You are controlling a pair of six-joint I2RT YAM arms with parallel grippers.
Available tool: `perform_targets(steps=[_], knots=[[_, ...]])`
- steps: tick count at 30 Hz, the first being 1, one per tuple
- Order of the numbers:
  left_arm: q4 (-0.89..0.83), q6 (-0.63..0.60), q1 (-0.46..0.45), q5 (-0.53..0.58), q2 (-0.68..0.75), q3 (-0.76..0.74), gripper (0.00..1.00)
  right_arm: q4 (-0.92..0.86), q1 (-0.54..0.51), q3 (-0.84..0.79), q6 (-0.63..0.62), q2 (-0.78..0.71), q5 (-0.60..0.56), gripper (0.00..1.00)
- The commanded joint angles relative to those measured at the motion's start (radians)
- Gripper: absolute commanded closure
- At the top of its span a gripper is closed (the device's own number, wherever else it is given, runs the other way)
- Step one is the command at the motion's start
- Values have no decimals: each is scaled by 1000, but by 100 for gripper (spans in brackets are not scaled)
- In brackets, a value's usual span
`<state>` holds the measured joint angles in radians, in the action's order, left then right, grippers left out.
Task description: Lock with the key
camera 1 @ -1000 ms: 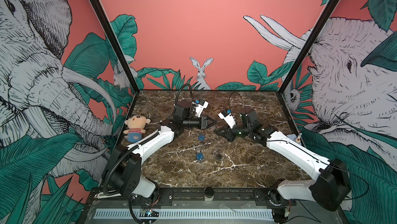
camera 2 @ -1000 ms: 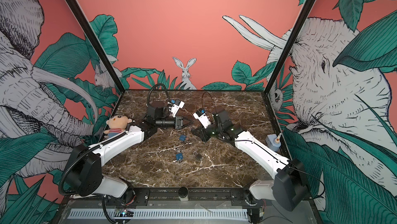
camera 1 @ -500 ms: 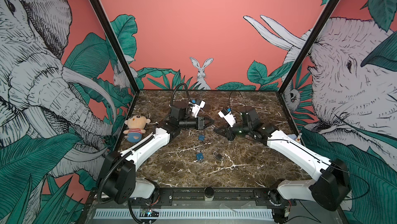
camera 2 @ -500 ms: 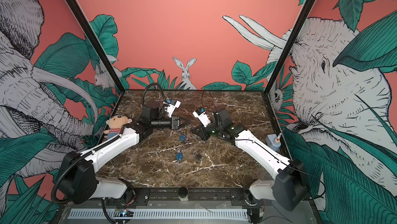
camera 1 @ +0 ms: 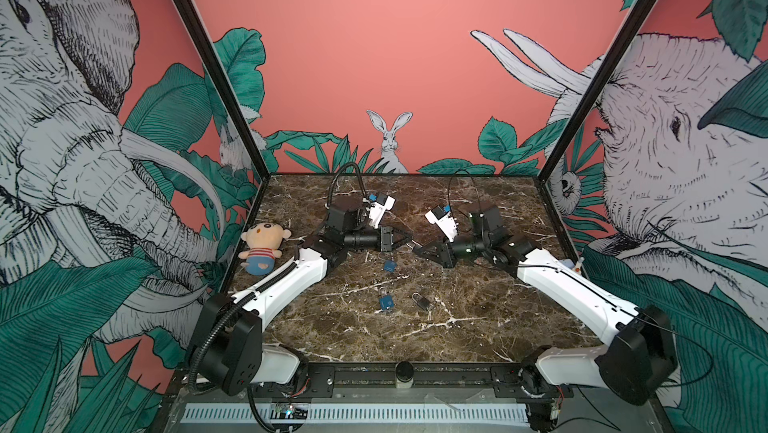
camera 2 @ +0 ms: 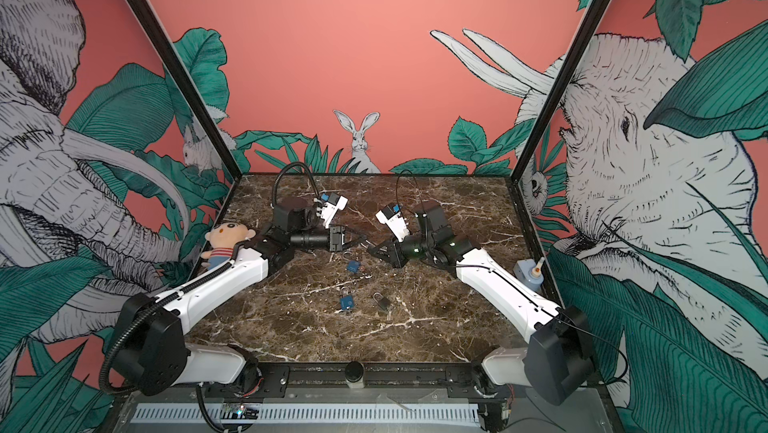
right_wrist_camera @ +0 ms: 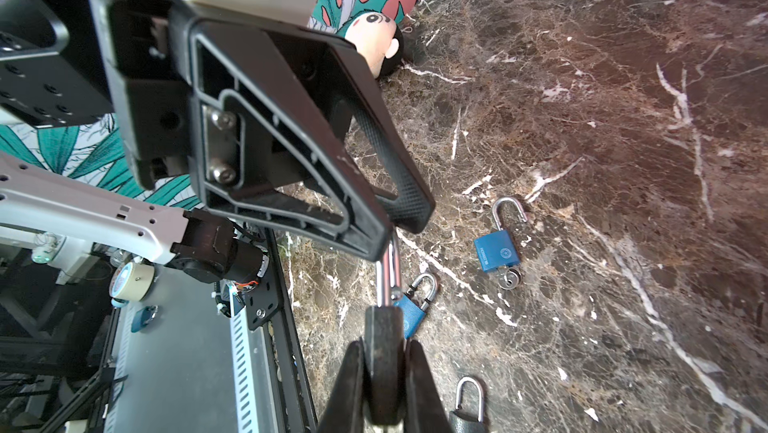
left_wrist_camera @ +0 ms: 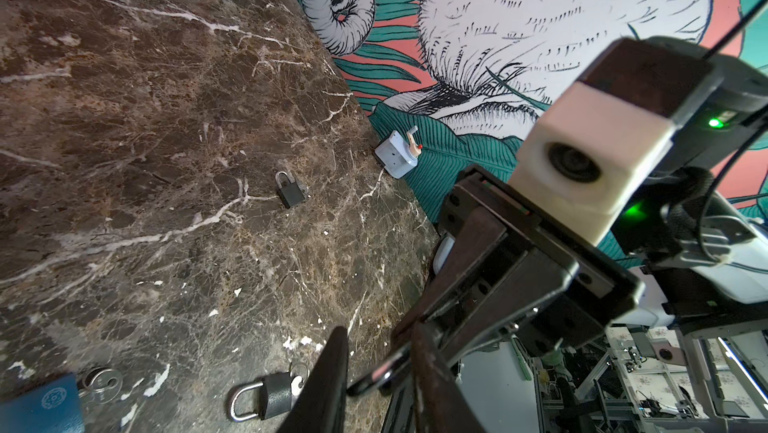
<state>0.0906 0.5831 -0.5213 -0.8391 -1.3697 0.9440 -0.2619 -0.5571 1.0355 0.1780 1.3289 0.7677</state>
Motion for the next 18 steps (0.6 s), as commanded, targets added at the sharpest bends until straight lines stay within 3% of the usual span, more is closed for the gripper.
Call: perform_targets(steps=[1, 18], knots=[[25, -1, 7, -26, 44, -17, 73, 54, 3, 31, 8, 6, 36, 100], [4, -16, 19, -42, 66, -21, 75, 95, 3, 29, 43, 0, 51, 100]])
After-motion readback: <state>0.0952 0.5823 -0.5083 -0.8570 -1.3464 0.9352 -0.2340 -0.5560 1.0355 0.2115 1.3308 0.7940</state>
